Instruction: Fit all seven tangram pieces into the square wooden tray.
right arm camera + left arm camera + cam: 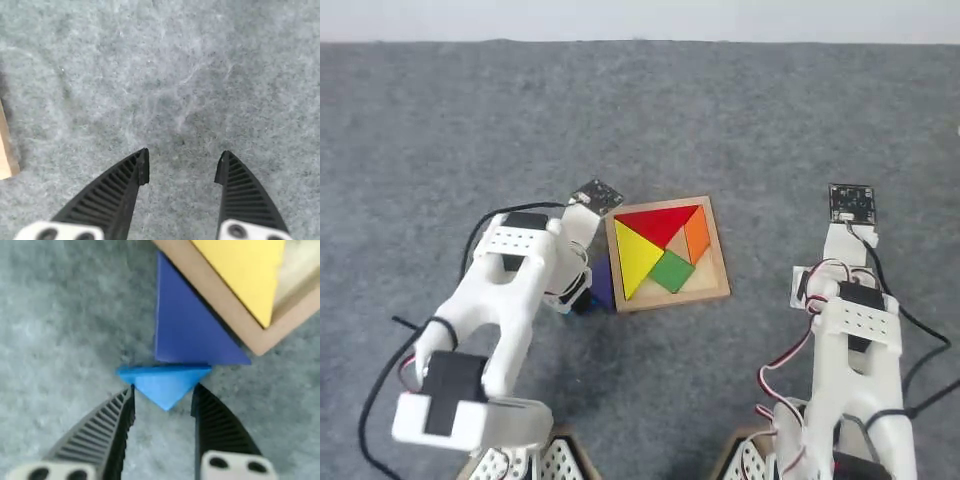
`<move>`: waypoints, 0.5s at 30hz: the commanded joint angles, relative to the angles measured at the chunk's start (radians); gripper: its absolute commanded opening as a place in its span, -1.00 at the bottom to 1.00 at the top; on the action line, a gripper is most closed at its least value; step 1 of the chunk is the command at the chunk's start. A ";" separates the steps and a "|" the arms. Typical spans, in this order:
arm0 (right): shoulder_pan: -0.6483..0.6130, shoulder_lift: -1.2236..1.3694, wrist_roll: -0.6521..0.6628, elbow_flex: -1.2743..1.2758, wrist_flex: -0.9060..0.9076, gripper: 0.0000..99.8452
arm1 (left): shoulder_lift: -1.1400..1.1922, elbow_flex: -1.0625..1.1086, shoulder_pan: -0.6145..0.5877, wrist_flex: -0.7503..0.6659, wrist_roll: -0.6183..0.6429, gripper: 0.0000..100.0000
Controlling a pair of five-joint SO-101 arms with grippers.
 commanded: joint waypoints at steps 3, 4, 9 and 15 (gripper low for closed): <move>-0.005 -0.028 -0.003 -0.037 0.005 -0.53 | 0.055 -0.010 -0.003 -0.046 -0.066 -0.63; -0.005 -0.028 -0.003 -0.037 0.005 -0.53 | 0.068 -0.010 -0.002 -0.046 -0.066 -0.63; -0.005 -0.028 -0.003 -0.037 0.005 -0.53 | 0.097 -0.053 -0.008 -0.060 -0.063 -0.63; -0.005 -0.028 -0.003 -0.037 0.005 -0.53 | 0.097 -0.108 -0.006 -0.055 -0.060 -0.63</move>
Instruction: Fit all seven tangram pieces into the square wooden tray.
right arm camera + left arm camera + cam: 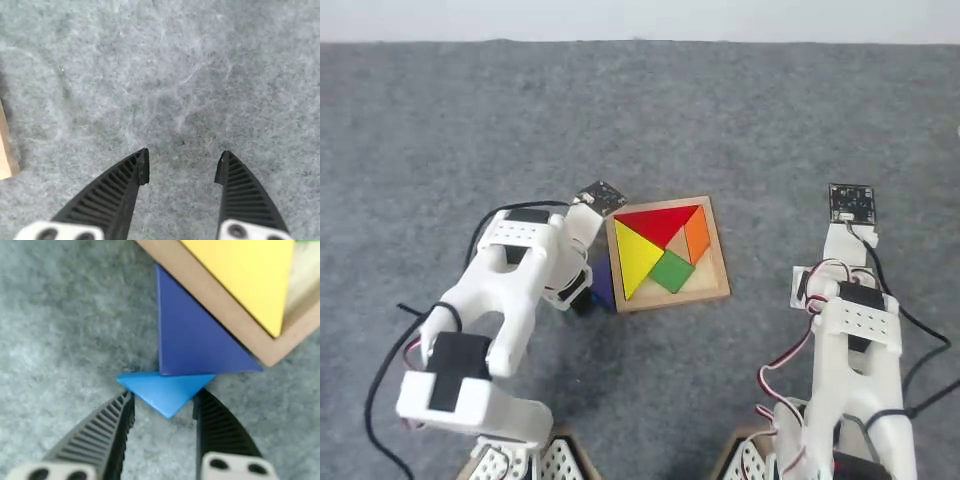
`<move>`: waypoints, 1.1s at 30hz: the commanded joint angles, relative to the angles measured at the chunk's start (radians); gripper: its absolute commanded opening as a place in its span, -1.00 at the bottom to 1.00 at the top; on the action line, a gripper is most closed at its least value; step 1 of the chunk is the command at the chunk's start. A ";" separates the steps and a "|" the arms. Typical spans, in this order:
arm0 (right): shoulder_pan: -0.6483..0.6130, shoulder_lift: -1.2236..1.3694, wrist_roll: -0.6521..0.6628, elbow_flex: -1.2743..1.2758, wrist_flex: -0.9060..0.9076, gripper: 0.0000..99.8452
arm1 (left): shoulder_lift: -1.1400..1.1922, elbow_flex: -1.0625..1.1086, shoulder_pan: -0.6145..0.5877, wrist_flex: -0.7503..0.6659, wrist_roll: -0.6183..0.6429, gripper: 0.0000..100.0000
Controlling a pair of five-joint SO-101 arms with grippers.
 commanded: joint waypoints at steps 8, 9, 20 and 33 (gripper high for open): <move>-0.007 -0.028 -0.003 -0.037 0.004 -0.53 | -0.002 -0.140 0.005 -0.008 0.029 -0.63; -0.007 -0.028 -0.003 -0.037 0.004 -0.53 | -0.002 -0.160 0.006 0.006 0.034 -0.63; -0.007 -0.028 -0.003 -0.037 0.004 -0.53 | 0.009 -0.294 0.005 0.020 0.037 -0.63; -0.002 -0.028 -0.003 -0.037 0.004 -0.53 | 0.032 -0.147 0.003 -0.025 -0.057 -0.63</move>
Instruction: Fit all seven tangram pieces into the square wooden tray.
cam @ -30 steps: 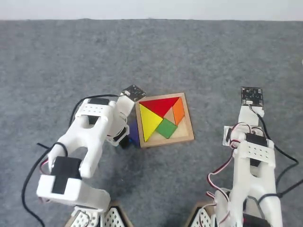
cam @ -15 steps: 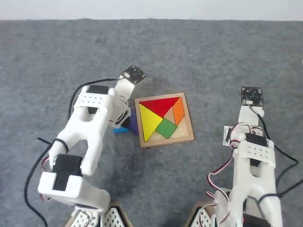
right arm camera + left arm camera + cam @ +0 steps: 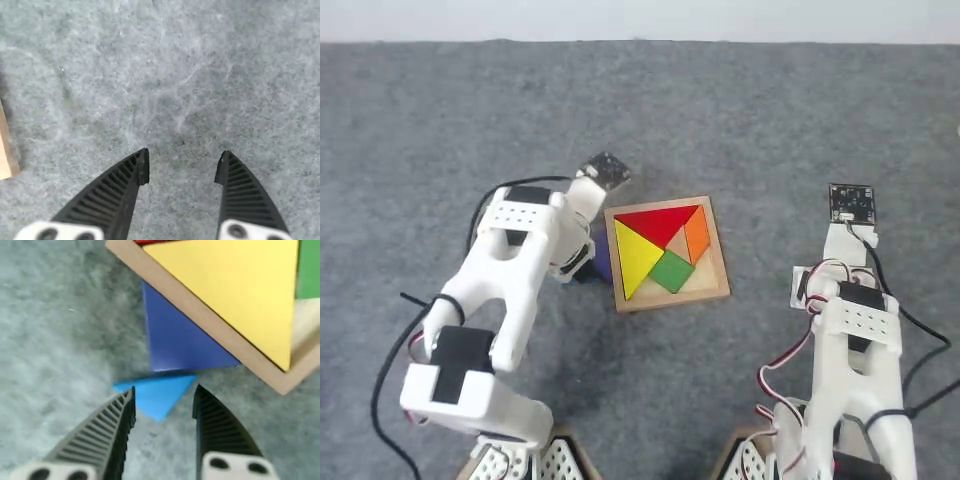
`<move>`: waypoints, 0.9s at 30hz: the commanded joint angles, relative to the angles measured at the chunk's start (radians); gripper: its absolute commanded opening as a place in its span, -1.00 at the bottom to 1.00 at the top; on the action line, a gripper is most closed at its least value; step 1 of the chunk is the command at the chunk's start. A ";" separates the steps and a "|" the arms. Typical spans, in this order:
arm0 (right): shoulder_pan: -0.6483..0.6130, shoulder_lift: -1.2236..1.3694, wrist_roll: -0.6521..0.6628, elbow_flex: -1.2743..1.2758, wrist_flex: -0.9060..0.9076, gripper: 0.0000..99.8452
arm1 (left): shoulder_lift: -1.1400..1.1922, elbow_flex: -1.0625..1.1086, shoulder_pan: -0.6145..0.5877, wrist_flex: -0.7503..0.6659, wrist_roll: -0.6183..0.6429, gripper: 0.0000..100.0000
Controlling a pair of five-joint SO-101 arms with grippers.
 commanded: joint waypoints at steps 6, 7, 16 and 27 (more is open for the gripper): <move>-0.002 -0.028 -0.002 -0.037 0.004 -0.53 | 0.097 -0.016 -0.008 -0.032 -0.054 -0.63; -0.002 -0.028 -0.002 -0.037 0.004 -0.53 | 0.104 -0.027 -0.008 -0.028 -0.051 -0.63; -0.002 -0.028 -0.002 -0.037 0.004 -0.53 | 0.115 -0.088 -0.005 -0.008 -0.057 -0.70; -0.001 -0.028 -0.002 -0.037 0.004 -0.53 | 0.115 -0.097 -0.006 -0.041 -0.124 -0.70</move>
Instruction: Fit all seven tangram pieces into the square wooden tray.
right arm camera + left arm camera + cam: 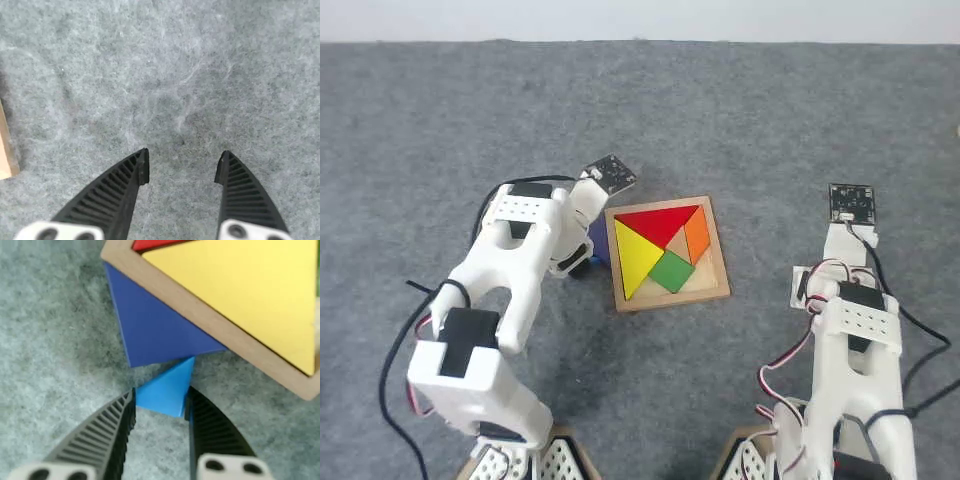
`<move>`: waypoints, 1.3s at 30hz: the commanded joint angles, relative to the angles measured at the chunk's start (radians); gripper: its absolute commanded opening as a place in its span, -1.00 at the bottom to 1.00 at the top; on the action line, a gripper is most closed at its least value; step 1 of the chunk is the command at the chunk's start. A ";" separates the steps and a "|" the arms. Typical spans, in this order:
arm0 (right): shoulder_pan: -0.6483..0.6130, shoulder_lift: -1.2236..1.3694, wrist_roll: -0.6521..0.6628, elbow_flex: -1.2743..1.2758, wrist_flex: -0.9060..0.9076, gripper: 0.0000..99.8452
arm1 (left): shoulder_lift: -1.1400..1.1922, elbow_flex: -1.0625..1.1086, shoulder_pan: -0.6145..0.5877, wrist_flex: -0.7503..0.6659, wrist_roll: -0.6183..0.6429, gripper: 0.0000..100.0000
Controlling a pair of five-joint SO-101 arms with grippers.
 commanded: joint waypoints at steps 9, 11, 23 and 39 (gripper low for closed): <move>-0.001 -0.028 -0.002 -0.037 0.004 -0.53 | 0.003 -0.107 -0.003 -0.032 -0.017 -0.70; -0.001 -0.028 -0.002 -0.037 0.004 -0.53 | 0.009 -0.108 -0.003 -0.028 -0.037 -0.70; -0.001 -0.028 -0.002 -0.038 0.004 -0.53 | 0.121 -0.189 -0.041 0.187 -0.086 -0.71; -0.001 -0.028 -0.002 -0.038 0.004 -0.53 | 0.120 -0.476 -0.087 0.371 0.279 -0.92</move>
